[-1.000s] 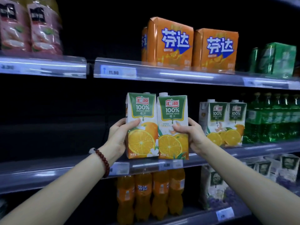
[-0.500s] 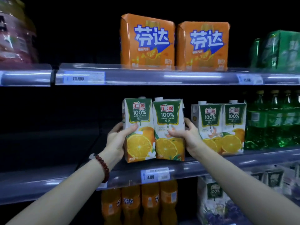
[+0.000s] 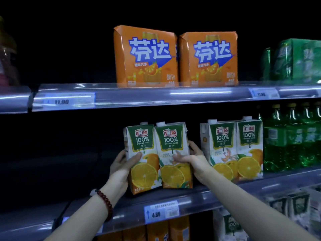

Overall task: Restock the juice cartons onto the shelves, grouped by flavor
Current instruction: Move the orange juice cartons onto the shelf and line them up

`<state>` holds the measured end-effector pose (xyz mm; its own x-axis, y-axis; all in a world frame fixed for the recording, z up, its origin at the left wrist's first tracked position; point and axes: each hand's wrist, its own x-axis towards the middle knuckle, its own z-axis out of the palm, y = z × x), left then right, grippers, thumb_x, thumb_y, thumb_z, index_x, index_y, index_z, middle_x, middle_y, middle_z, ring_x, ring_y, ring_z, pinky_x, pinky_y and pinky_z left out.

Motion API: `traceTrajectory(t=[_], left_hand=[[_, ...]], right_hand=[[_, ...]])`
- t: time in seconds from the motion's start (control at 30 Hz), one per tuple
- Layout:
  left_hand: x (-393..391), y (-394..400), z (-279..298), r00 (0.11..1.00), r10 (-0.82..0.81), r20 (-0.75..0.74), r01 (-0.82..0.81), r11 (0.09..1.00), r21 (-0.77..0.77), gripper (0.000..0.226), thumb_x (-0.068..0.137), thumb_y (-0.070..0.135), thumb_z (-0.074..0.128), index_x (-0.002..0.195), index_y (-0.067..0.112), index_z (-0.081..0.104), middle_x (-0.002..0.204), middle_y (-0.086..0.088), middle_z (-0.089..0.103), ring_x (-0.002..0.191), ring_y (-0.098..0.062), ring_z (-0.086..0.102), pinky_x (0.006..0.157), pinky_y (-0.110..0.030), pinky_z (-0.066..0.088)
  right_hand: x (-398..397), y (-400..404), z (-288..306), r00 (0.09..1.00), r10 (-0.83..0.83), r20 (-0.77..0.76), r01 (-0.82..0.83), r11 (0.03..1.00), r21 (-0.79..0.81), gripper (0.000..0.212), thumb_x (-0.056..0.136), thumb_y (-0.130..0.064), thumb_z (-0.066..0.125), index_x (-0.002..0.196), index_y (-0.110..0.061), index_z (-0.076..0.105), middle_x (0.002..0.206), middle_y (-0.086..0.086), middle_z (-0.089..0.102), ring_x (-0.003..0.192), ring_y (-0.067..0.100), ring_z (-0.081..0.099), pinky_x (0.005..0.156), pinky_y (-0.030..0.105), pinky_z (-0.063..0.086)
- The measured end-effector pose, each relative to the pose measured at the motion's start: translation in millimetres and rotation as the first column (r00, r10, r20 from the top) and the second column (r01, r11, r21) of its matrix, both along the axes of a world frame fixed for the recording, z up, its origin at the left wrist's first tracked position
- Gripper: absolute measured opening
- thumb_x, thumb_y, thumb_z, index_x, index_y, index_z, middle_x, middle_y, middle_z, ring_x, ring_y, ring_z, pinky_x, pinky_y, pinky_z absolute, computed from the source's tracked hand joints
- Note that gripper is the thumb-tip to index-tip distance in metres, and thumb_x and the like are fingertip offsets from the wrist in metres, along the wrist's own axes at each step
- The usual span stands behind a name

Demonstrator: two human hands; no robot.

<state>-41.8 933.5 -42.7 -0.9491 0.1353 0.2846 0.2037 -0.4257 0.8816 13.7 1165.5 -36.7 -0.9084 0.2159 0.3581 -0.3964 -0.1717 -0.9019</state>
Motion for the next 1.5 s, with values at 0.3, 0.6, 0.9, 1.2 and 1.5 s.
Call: traceTrajectory(t=[0.3,0.6,0.9,1.2,1.5], left_hand=[[4,-7,-2,0.994,-0.077,-0.076,0.063,0.983,-0.174,0.052,0.059,0.025,0.084,0.109,0.024,0.068,0.104,-0.004,0.075,0.092,-0.022,0.073,0.071,-0.031,0.059],[26,-18,7,0.990,-0.136,-0.043,0.122,0.964,-0.236,0.057,0.060,0.025,0.084,0.115,0.023,0.066,0.101,-0.003,0.076,0.090,-0.016,0.073,0.067,-0.027,0.059],[33,-17,3,0.988,-0.157,0.004,0.155,0.968,-0.198,0.072,0.063,0.026,0.081,0.130,0.016,0.056,0.096,0.000,0.077,0.084,-0.012,0.073,0.058,-0.024,0.058],[46,-12,2,0.994,-0.103,0.020,0.105,0.985,-0.136,0.067,0.073,0.017,0.076,0.135,0.013,0.050,0.086,0.003,0.077,0.077,-0.009,0.074,0.055,-0.024,0.058],[50,2,1,0.998,-0.061,0.027,0.063,0.994,-0.090,0.067,0.072,0.017,0.077,0.133,0.014,0.051,0.086,0.003,0.077,0.077,-0.011,0.074,0.054,-0.023,0.056]], right_hand=[[7,4,-12,0.996,-0.090,0.020,0.087,0.991,0.102,0.086,0.068,-0.018,0.085,0.143,-0.019,0.043,0.118,0.002,0.070,0.113,0.020,0.064,0.105,0.043,0.045],[33,-5,-5,0.975,-0.220,-0.003,0.216,0.955,0.202,0.077,0.071,-0.025,0.084,0.138,-0.008,0.050,0.116,0.003,0.070,0.110,0.022,0.064,0.102,0.045,0.047],[46,2,2,0.995,-0.022,0.100,0.004,0.984,0.177,0.063,0.081,-0.016,0.074,0.136,-0.004,0.046,0.127,0.012,0.063,0.119,0.028,0.060,0.108,0.051,0.041],[48,-4,-4,0.987,-0.153,0.047,0.133,0.949,0.287,0.067,0.083,-0.039,0.071,0.137,-0.010,0.044,0.132,0.007,0.059,0.121,0.026,0.057,0.106,0.051,0.042],[41,10,-7,0.996,-0.009,0.084,-0.002,0.991,0.134,0.052,0.071,-0.036,0.073,0.119,-0.018,0.060,0.116,0.006,0.071,0.113,0.027,0.064,0.104,0.053,0.044]])
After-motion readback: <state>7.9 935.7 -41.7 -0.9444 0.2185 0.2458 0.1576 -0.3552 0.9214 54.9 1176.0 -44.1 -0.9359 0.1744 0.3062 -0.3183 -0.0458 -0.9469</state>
